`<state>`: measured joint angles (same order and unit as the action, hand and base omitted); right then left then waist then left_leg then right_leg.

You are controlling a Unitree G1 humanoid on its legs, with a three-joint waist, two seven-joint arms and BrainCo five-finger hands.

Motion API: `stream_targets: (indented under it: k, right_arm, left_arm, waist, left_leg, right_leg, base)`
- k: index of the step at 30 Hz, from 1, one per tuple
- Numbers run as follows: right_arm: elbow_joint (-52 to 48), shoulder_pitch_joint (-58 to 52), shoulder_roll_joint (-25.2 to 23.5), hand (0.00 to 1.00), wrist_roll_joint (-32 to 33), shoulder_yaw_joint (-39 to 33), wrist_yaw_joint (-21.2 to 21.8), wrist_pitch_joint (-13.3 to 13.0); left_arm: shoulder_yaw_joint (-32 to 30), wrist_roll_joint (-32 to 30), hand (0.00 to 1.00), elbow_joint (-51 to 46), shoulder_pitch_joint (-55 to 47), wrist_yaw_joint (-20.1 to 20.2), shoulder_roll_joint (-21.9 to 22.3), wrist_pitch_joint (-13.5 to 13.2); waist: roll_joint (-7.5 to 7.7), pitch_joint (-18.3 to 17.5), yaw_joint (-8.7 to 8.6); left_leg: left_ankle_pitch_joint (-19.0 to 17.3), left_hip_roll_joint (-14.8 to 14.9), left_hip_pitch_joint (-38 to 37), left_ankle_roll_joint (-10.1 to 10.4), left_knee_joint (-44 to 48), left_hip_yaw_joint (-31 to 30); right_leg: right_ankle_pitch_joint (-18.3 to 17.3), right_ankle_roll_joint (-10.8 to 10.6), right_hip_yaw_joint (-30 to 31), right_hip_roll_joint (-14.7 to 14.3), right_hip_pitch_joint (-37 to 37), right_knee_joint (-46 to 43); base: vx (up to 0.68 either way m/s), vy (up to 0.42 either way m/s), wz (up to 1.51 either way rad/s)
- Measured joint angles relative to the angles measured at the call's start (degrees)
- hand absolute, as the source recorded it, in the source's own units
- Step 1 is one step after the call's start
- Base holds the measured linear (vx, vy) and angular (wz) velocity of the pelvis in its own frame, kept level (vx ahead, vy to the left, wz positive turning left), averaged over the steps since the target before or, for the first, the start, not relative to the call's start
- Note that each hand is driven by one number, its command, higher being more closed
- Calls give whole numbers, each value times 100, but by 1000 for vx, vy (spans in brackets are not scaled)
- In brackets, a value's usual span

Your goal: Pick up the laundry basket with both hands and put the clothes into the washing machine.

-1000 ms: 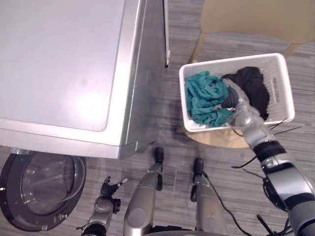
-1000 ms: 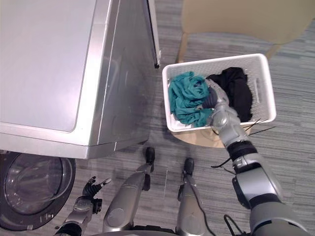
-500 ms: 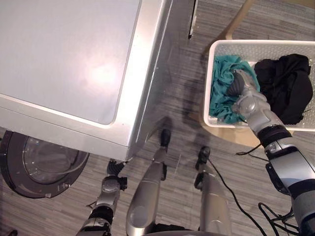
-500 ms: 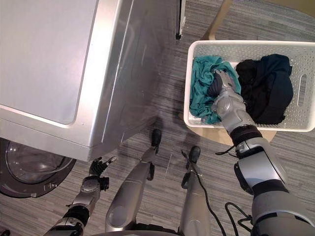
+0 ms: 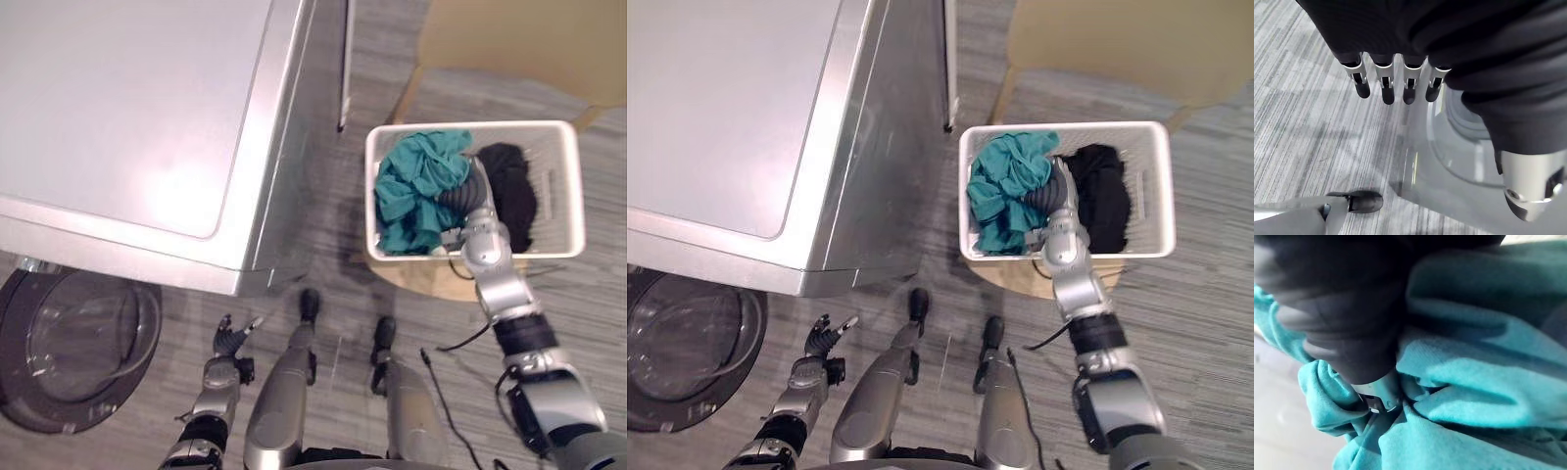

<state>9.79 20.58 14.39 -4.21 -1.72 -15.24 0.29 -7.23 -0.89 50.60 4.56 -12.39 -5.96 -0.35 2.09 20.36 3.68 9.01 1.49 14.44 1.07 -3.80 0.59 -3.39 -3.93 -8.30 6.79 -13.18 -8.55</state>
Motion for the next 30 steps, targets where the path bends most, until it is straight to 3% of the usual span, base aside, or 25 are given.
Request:
stream_targets:
  k: [1,5,9,13,15,16,17,18,19,20,22,23,24,25,26,28,29,30]
  right_arm:
    - [-324,-382,-252,100,285,-87,34,-34]
    - [-824,-883,-620,100,780,-67,202,-259]
    - [-1047,-1173,-943,100,1303,9,528,-437]
    - [-1124,-1518,-970,100,1545,194,684,-545]
    - [-1269,-1702,-1011,100,1542,237,694,-554]
    - [-1392,-1733,-1076,100,1536,268,694,-571]
    - [-1531,-1736,-1092,100,1521,379,698,-598]
    - [-1613,-1733,-1093,100,1488,456,698,-629]
    - [-1799,-1626,-1092,100,1459,630,718,-662]
    - [-1827,-1580,-1091,100,1448,654,740,-665]
    - [-1831,-1532,-1002,100,1431,642,756,-667]
    - [-1789,-1617,-824,100,1364,580,723,-650]
    - [-1786,-1639,-758,100,1332,552,690,-627]
    - [-1774,-1617,-717,100,1247,482,662,-606]
    - [-1772,-1575,-664,100,1182,394,653,-608]
    - [-1775,-1569,-580,100,1088,313,654,-609]
    - [-1775,-1570,-526,100,1047,326,670,-604]
    - [-1774,-1548,-468,100,1035,333,698,-604]
  left_arm:
    - [-5,-28,0,71,-150,34,-1,25]
    - [-141,-134,0,77,-397,122,-1,139]
    - [-316,-132,0,107,-704,129,-63,176]
    - [-441,-131,0,94,-722,126,-92,171]
    - [-472,-130,0,58,-662,122,-102,148]
    - [-484,-130,0,-61,-663,118,-82,106]
    - [-517,-127,0,-196,-702,109,-77,125]
    - [-544,-127,0,-285,-730,102,-49,127]
    - [-619,-78,0,-649,-812,37,147,112]
    - [-607,-77,0,-794,-849,0,233,113]
    - [-504,44,0,-1173,-934,-41,470,104]
    - [-244,151,0,-1460,-1036,-21,694,95]
    - [-120,169,0,-1535,-1043,-15,738,97]
    - [53,201,0,-1740,-1062,1,769,101]
    - [247,215,0,-2100,-1146,6,774,102]
    - [492,248,0,-2860,-1302,28,722,90]
    - [591,245,0,-3341,-1319,77,652,-19]
    - [704,242,0,-3683,-1231,128,561,-148]
  waist:
    - [75,-224,1]
    - [95,-577,-48]
    - [105,-801,-115]
    - [77,-807,-165]
    - [75,-807,-219]
    - [80,-812,-233]
    - [111,-835,-165]
    - [134,-861,-83]
    - [89,-899,128]
    - [43,-918,186]
    - [-215,-954,172]
    - [-526,-982,146]
    - [-574,-978,121]
    - [-514,-966,43]
    - [-424,-966,23]
    - [-444,-1045,12]
    - [-488,-1072,9]
    - [-551,-1120,11]
  left_leg:
    - [-7,-2,-178,-2,-44,79]
    - [-58,-19,-522,5,-147,128]
    - [-169,-7,-823,14,-144,285]
    - [-342,44,-689,8,318,101]
    - [-387,36,-418,-11,619,-163]
    - [-418,6,-321,-37,735,-400]
    - [-412,-28,-127,3,917,-523]
    - [-419,-58,13,31,1045,-576]
    - [-340,-77,467,205,1385,-739]
    - [-294,-70,611,265,1442,-802]
    - [-77,-17,860,420,1395,-1154]
    - [-64,176,800,370,866,-1270]
    - [-323,260,759,255,666,-1110]
    - [-520,260,791,131,605,-787]
    - [-502,202,801,151,850,-377]
    - [-546,176,752,156,1699,88]
    - [-647,272,605,50,2164,286]
    - [-960,392,339,101,2435,448]
  right_leg:
    - [11,-16,65,-6,168,117]
    - [27,-39,96,-13,503,297]
    - [38,-57,276,-48,709,275]
    - [-38,-133,379,-73,653,-208]
    - [-587,-169,737,-67,456,-1210]
    - [-963,-230,975,-123,311,-2167]
    - [-1169,-330,1262,-166,317,-2701]
    - [-1256,-318,1421,-175,363,-2755]
    - [-1727,-109,1598,-289,514,-2258]
    - [-1863,25,1516,-327,511,-2119]
    - [-2079,256,1141,-486,485,-1947]
    - [-1978,435,667,-665,496,-1896]
    - [-1904,551,483,-623,498,-1808]
    - [-1798,639,190,-480,515,-1652]
    - [-1608,712,-72,-308,496,-1490]
    - [-1271,790,-426,-200,477,-1126]
    - [-1070,829,-636,-185,485,-899]
    - [-867,863,-859,-199,489,-633]
  base:
    - [87,-1,-18]
    - [97,-2,-11]
    - [44,1,-19]
    - [-24,9,19]
    - [-57,-41,98]
    - [-61,-155,116]
    - [-60,-202,98]
    - [-168,-326,72]
    - [-261,-359,45]
    - [-294,-357,57]
    - [-280,-233,84]
    - [-327,-237,122]
    - [-346,-200,154]
    - [-326,-171,142]
    - [-340,-192,152]
    - [-240,-148,110]
    - [-226,-56,98]
    - [-221,-33,99]
